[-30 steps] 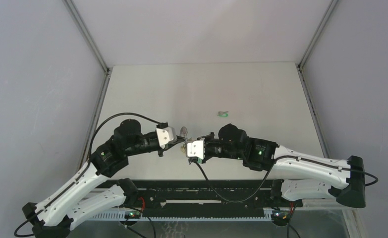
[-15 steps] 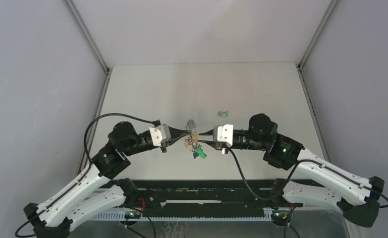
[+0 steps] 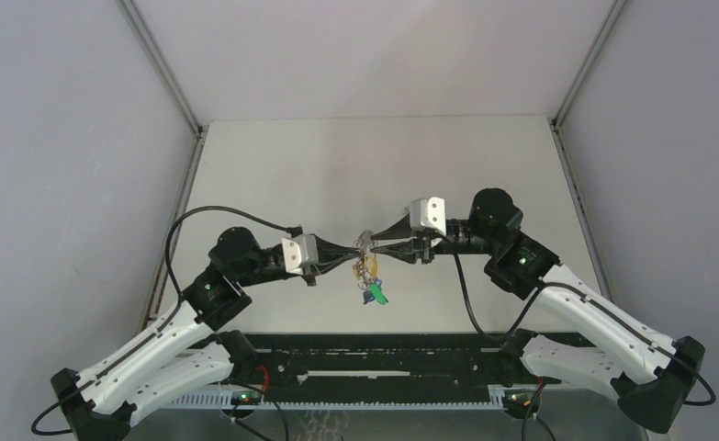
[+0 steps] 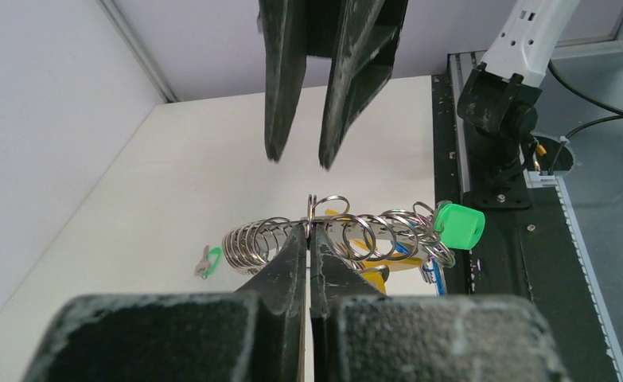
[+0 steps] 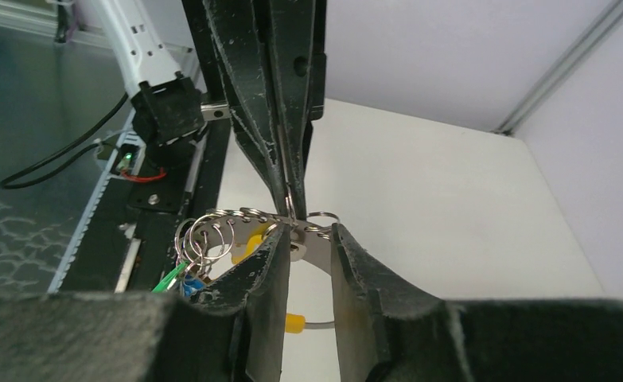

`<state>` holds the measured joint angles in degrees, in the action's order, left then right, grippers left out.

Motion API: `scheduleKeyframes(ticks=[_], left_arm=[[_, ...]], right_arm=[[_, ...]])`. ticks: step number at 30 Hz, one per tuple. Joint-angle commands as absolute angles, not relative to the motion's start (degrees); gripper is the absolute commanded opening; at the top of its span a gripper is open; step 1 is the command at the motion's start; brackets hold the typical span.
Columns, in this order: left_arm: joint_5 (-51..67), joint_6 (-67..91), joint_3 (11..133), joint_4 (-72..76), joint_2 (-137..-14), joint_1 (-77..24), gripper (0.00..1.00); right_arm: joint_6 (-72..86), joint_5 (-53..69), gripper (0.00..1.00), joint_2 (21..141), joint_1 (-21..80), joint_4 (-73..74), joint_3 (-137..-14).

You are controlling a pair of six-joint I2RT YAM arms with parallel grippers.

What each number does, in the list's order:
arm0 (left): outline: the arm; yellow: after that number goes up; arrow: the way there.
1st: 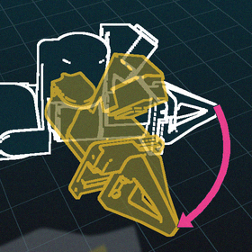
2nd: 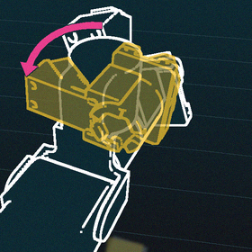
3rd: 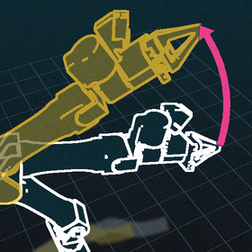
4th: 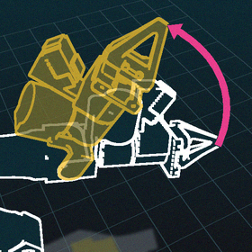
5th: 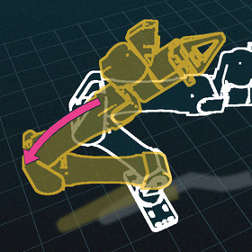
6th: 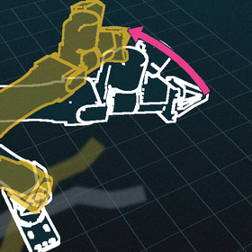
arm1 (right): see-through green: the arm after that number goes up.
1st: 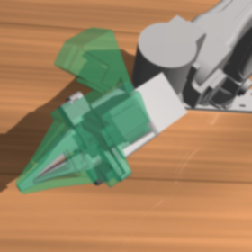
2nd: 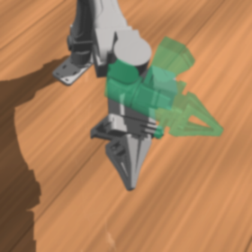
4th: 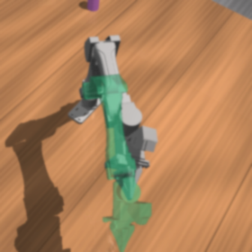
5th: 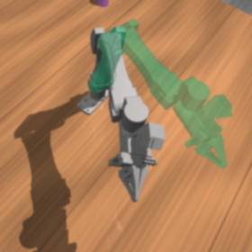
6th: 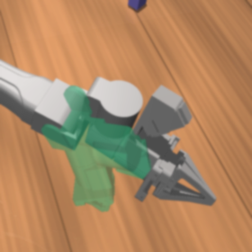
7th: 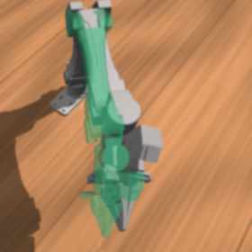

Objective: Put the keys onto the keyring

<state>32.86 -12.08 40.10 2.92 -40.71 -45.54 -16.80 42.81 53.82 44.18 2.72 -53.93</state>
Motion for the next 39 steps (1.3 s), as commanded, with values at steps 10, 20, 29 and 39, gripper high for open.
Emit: scheduleKeyframes(ticks=[10,20,29,39], left_arm=[[34.4,-9.0,39.6,10.3,-41.0,-45.2,0.0],[36.3,-8.4,39.8,11.0,-42.2,-45.2,0.0],[36.6,-8.8,40.1,10.3,-42.3,-45.2,0.0],[37.6,-8.3,40.2,11.0,-42.1,-45.3,0.0]], right_arm=[[-13.7,51.4,0.24,57.0,43.5,-1.4,-54.7],[-12.5,52.3,0.21,57.9,43.4,-3.1,-54.7],[-12.3,49.9,0.21,57.3,43.3,-1.3,-54.7],[-12.8,50.2,0.12,58.7,43.5,-0.9,-54.7]])
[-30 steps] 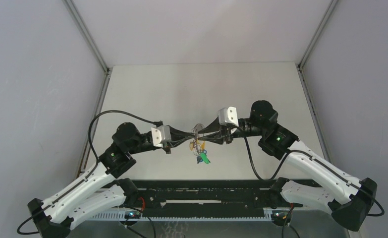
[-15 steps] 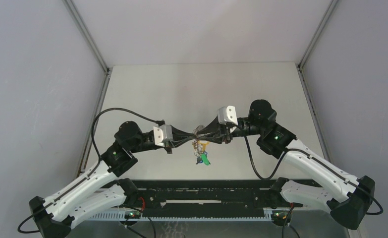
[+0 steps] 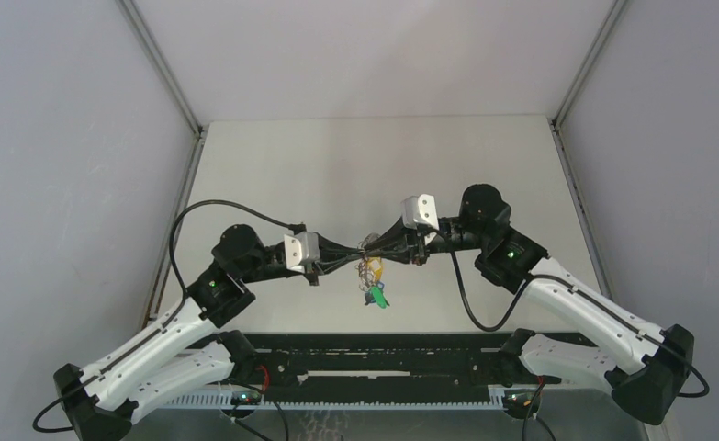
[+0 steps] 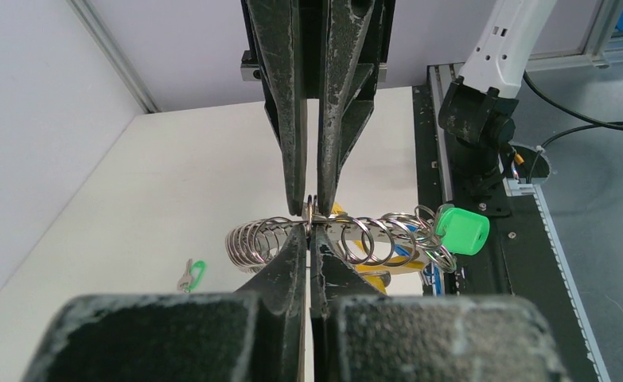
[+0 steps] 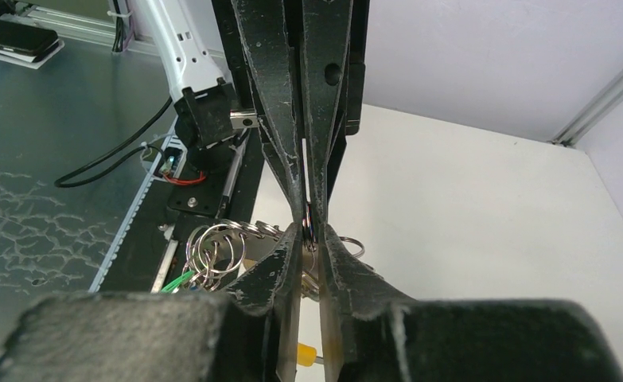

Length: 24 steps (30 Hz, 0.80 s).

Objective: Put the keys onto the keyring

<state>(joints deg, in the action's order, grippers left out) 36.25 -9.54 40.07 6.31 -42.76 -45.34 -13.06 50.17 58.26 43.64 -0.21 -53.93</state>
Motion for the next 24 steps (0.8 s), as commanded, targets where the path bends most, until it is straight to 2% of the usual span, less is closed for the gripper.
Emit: scheduleKeyframes(ticks=[1,5,8,12,24], left_arm=[[37.5,-8.3,40.2,11.1,-42.1,-45.3,0.0],[37.4,-7.9,39.9,12.0,-41.9,-45.3,0.0],[37.0,-7.9,39.7,12.3,-41.6,-45.3,0.0],[34.9,-8.3,39.9,10.4,-40.9,-45.3,0.01],[31.4,-13.4,46.7,-7.2,-41.2,-45.3,0.35]], right_arm=[[-13.0,50.6,0.1,58.8,43.5,-0.8,-54.7],[-13.8,51.7,0.08,59.3,43.9,-0.1,-54.7],[-14.4,50.8,0.0,59.4,44.0,1.1,-54.7],[-16.0,47.4,0.0,58.1,44.0,4.3,-55.4],[-28.5,28.5,0.0,61.8,50.4,30.9,-68.8]])
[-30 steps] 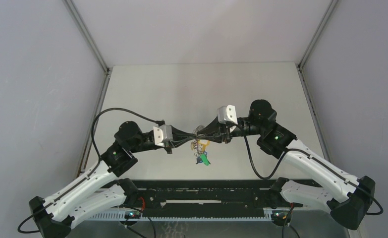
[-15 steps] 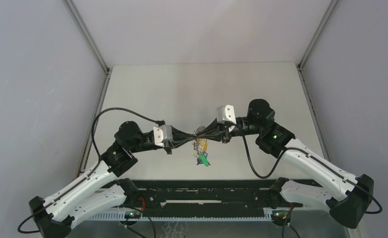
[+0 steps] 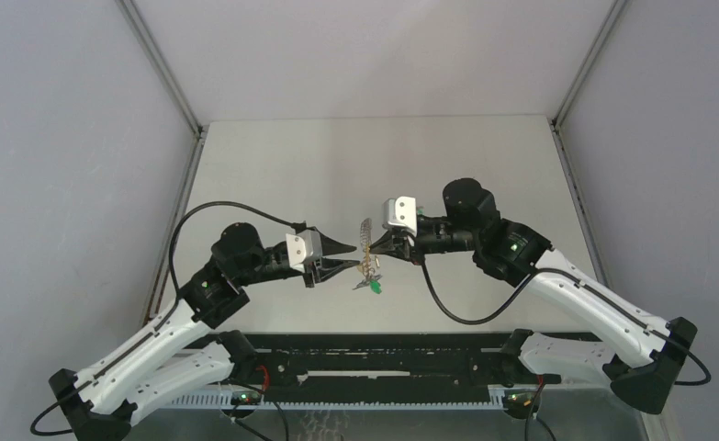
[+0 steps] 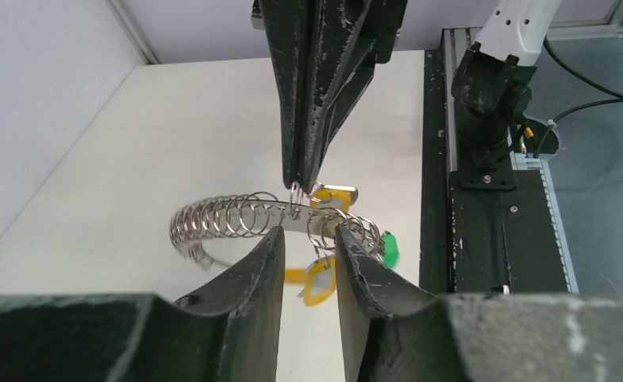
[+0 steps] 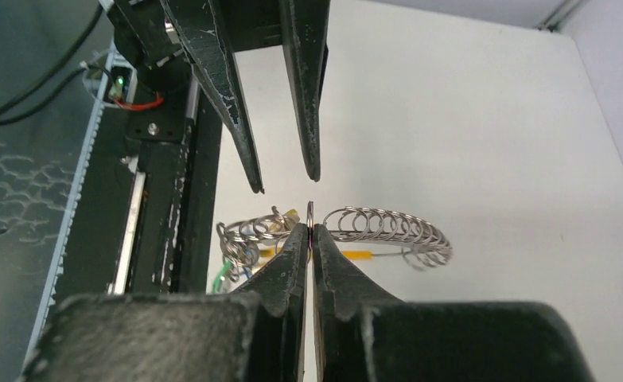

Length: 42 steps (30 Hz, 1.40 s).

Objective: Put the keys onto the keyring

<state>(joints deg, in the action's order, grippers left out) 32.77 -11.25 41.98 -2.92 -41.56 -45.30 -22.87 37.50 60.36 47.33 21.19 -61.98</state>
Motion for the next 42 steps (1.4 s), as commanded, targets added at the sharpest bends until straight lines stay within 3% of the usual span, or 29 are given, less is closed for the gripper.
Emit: scheduleKeyframes(ticks=[1,13,42], left_arm=[[31.6,-13.4,46.7,-7.3,-41.3,-45.3,0.35],[31.5,-8.8,40.7,5.6,-43.7,-45.3,0.33],[39.0,-5.8,38.2,13.1,-50.4,-45.9,0.21]], right_arm=[[-29.1,26.8,0.0,62.6,51.0,32.5,-70.0],[-34.8,15.4,0.0,71.1,57.2,51.7,-85.4],[-36.3,12.9,0.0,71.0,60.2,50.8,-86.5]])
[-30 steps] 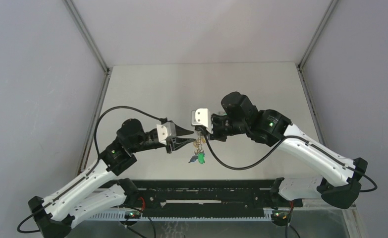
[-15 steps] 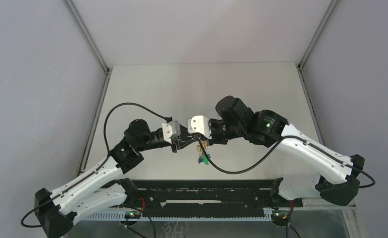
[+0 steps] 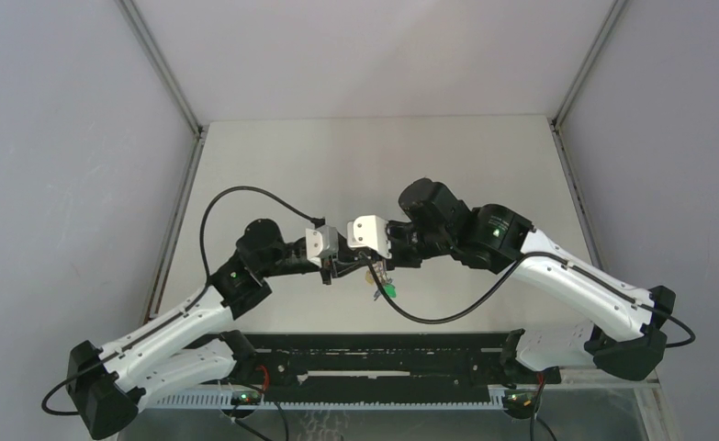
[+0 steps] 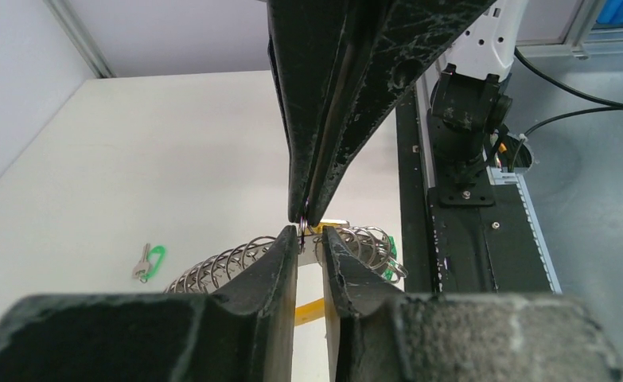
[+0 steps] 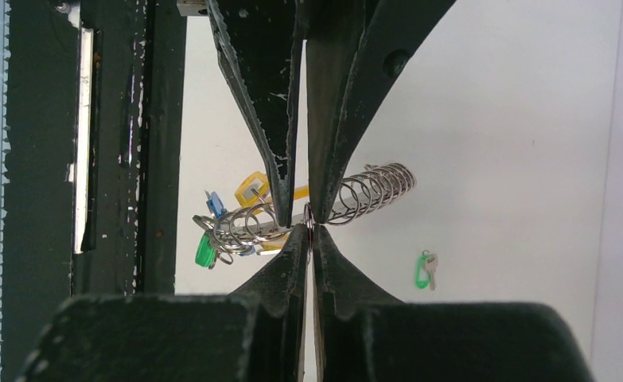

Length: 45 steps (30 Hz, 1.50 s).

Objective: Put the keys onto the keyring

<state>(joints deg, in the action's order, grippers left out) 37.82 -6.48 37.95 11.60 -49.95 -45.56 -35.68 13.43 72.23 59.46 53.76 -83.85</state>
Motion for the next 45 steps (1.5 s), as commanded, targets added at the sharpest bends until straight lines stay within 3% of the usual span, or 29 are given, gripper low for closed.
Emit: scheduleKeyframes(ticks=[1,6,10,14,21,22,23,32,45], left_arm=[[38.8,-6.0,38.2,12.8,-50.5,-46.0,0.21],[37.9,-6.0,38.3,12.7,-50.9,-46.0,0.16],[38.4,-6.0,38.6,12.7,-51.1,-46.0,0.01],[37.6,-6.0,38.0,13.1,-50.3,-46.0,0.0],[32.9,-2.3,33.1,22.5,-46.5,-46.0,0.0],[32.9,-1.8,32.7,24.2,-46.3,-46.0,0.0],[32.6,-1.2,32.2,25.6,-46.2,-46.0,0.0],[31.4,4.9,28.1,39.5,-44.5,-46.0,0.0],[33.6,6.5,28.1,43.1,-44.5,-46.0,0.0]], right_arm=[[-36.4,12.9,0.0,70.9,60.3,50.7,-86.5],[-36.4,13.0,0.0,70.8,60.9,50.6,-86.4],[-36.7,13.0,0.0,70.6,61.2,50.6,-86.1],[-36.0,12.7,0.01,69.5,61.1,50.1,-85.4],[-32.3,18.5,0.25,62.7,56.6,44.2,-80.6],[-31.8,20.6,0.34,61.2,55.6,42.7,-79.6],[-31.0,22.8,0.36,60.2,54.6,41.3,-78.3],[-21.6,39.9,0.33,55.5,45.0,27.8,-67.0],[-13.7,48.0,0.31,58.3,41.2,15.4,-61.9]])
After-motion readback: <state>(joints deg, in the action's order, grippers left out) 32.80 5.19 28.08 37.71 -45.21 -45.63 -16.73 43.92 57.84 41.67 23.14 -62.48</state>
